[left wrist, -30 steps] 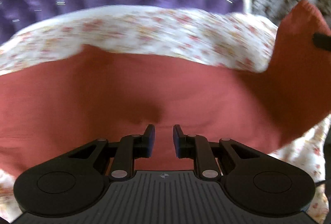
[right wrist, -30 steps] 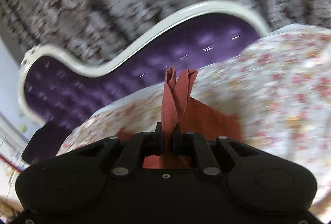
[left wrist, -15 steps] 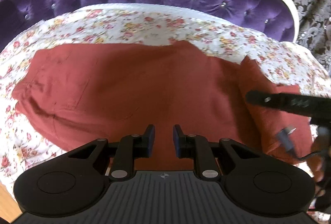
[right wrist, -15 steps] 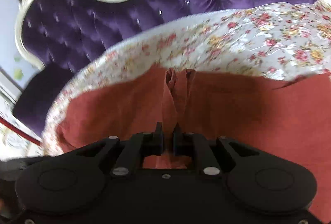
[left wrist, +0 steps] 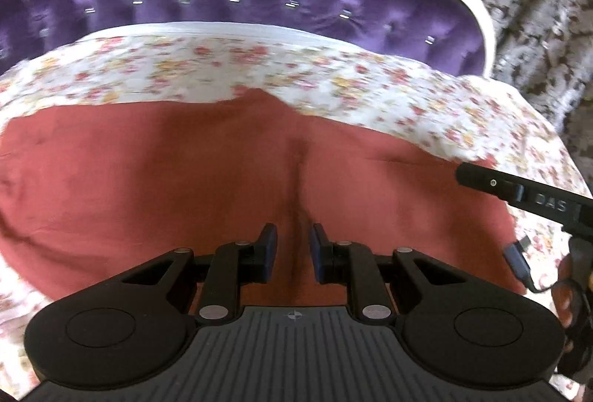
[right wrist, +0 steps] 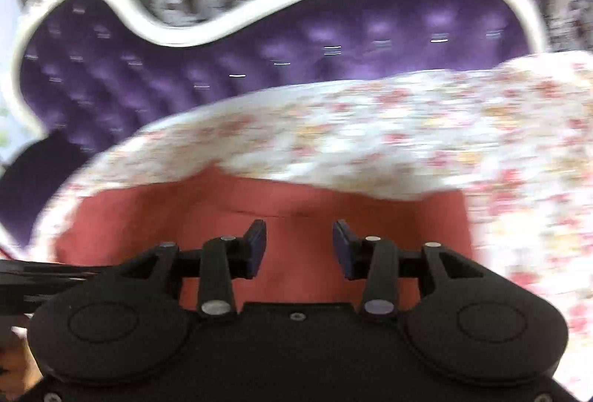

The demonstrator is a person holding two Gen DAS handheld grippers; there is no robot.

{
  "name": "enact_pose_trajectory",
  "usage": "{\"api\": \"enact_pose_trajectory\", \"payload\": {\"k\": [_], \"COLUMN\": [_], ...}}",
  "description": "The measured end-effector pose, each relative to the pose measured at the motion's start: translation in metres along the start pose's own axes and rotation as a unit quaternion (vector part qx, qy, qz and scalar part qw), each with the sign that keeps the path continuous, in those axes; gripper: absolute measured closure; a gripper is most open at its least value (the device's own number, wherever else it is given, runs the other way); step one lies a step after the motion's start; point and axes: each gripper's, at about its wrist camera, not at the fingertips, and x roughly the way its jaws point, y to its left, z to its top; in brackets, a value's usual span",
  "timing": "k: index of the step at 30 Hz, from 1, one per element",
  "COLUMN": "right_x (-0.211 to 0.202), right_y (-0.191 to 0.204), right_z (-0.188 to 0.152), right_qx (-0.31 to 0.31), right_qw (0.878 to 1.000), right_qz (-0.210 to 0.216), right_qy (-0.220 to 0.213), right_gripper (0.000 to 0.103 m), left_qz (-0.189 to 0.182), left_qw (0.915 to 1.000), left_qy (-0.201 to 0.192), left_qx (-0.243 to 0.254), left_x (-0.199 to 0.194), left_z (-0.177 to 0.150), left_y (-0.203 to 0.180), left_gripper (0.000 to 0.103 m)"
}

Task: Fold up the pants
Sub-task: 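Lay the lifted edge over the pants and open the right gripper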

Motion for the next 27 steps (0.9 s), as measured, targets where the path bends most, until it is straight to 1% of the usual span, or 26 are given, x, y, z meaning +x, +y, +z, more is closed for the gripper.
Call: {"api": "enact_pose_trajectory", "payload": {"k": [1,3,5,8,10,13,17,23,27], "right_x": [0.002,0.007,0.014,0.026,0.029,0.031,0.032,0.033,0.031], "right_y": [-0.009,-0.027,-0.04,-0.049,-0.052,-0.047,-0.047,-0.052,-0.052], "right_z": [-0.001,-0.004,-0.007,-0.012,-0.016,-0.016,-0.015,-0.014,-0.016], "right_qx": [0.003,0.013,0.019,0.02,0.025,0.015,0.01,0.021,0.024], "right_qw": [1.0,0.999,0.998,0.997,0.997,0.996,0.996,0.997,0.997], "right_qz": [-0.017,-0.036,-0.05,-0.068,-0.07,-0.076,-0.078,-0.069,-0.064], "right_qy": [0.004,0.012,0.023,0.037,0.037,0.035,0.033,0.036,0.037], "right_gripper": [0.054,0.055,0.058,0.067,0.068,0.068,0.066,0.065,0.065], "left_qz": [-0.004,-0.006,0.0,0.02,0.02,0.021,0.03,0.045,0.037], "left_qw": [1.0,0.9997,0.9993,0.9985,0.9986,0.9985,0.998,0.9964,0.9962], "left_qy": [0.003,0.013,0.025,0.038,0.034,0.038,0.037,0.02,0.007], "left_qx": [0.005,0.019,0.028,0.035,0.035,0.033,0.042,0.069,0.078], "left_x": [0.005,0.018,0.03,0.043,0.046,0.046,0.048,0.049,0.047], "left_z": [-0.001,-0.004,-0.008,-0.013,-0.015,-0.012,-0.012,-0.017,-0.021], "left_y": [-0.005,-0.015,-0.021,-0.021,-0.018,-0.017,-0.022,-0.029,-0.026], "left_gripper": [0.084,0.084,0.084,0.084,0.084,0.084,0.084,0.083,0.083]}}
